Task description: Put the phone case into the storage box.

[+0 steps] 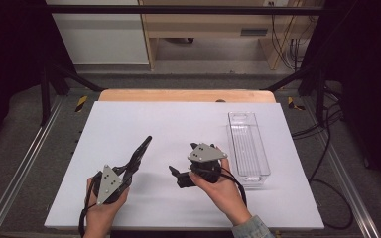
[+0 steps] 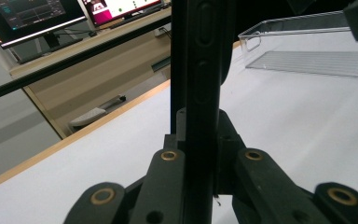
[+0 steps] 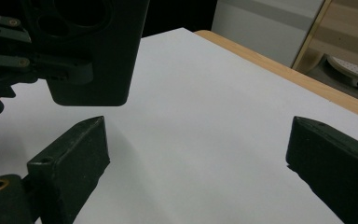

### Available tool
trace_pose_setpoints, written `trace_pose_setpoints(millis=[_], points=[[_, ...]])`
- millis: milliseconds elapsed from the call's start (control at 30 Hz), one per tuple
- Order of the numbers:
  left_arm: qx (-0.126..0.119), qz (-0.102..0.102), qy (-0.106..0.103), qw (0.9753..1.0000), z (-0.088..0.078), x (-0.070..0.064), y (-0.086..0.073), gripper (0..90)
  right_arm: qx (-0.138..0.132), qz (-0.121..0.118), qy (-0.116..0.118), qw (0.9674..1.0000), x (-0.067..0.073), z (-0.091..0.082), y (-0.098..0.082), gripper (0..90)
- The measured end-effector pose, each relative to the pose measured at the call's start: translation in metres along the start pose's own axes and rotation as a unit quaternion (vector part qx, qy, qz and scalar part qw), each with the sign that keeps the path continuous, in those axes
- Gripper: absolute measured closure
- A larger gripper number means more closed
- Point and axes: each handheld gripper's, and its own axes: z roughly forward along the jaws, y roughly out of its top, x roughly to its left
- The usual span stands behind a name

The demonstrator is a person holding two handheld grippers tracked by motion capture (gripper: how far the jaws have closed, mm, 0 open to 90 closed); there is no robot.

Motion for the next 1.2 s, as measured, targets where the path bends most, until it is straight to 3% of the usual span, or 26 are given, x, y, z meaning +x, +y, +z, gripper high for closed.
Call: trace_pose_setpoints(millis=[133, 233, 433, 700, 1200], points=[[-0.002, -0.009, -0.003, 0.9999, -0.001, 0.0, 0.001, 84.9, 0.0, -0.002, -0.003, 1.0, 0.0, 0.004, -0.005, 6.2], [-0.006, -0.034, -0.011, 0.9993, -0.001, 0.001, 0.001, 84.9, -0.002, 0.002, -0.005, 1.0, -0.001, 0.006, -0.008, 6.6], [-0.009, -0.044, -0.015, 0.9989, -0.001, 0.001, 0.002, 84.9, -0.005, 0.009, -0.011, 0.9999, -0.002, 0.009, -0.013, 5.6], [-0.017, -0.066, -0.031, 0.9972, -0.001, 0.0, 0.002, 84.9, -0.011, 0.026, 0.008, 0.9996, -0.001, 0.009, -0.013, 5.3], [-0.024, -0.069, -0.046, 0.9963, 0.002, -0.005, 0.003, 84.9, -0.03, 0.088, 0.02, 0.9955, -0.005, 0.006, -0.009, 4.2]])
